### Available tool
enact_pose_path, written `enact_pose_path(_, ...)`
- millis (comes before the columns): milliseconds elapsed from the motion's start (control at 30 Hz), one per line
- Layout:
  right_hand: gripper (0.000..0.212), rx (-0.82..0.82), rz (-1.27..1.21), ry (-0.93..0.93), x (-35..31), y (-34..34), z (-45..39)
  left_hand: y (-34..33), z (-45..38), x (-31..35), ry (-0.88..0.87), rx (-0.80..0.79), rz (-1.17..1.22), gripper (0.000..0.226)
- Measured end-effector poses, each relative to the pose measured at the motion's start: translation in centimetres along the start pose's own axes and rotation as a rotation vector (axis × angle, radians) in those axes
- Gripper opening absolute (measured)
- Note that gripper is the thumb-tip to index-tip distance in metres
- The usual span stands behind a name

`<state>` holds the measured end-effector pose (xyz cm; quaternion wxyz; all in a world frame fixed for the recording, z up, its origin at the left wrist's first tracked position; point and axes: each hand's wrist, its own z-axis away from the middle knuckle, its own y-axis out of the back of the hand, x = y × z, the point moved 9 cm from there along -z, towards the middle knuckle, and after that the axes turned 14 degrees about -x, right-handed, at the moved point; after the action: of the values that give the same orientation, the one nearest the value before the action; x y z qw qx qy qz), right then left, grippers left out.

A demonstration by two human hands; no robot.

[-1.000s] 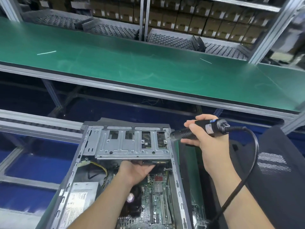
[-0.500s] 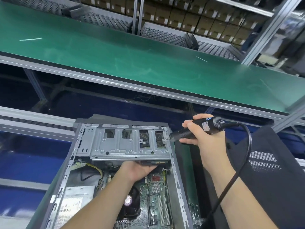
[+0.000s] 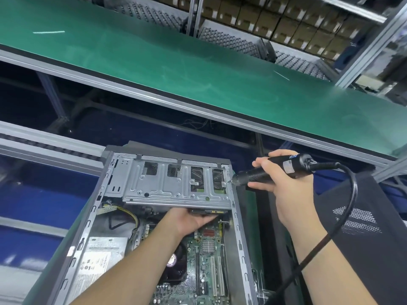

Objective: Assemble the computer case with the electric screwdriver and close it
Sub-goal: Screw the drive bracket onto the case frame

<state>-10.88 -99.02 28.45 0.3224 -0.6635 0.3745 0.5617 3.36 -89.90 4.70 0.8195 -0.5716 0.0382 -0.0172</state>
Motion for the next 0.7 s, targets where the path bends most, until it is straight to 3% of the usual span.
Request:
enact_pose_path(233, 0.024, -0.01, 0.004, 0.003, 0.2, 0.0, -0.3, -1.4, 0.2, -0.1, 0.018, -0.119, -0.048, 0.049)
enact_pose_path(700, 0.026, -0.045, 0.02, -0.013, 0.9, -0.8, -0.9, -1.2, -0.3, 0.2, 0.061, -0.148, -0.173, 0.045)
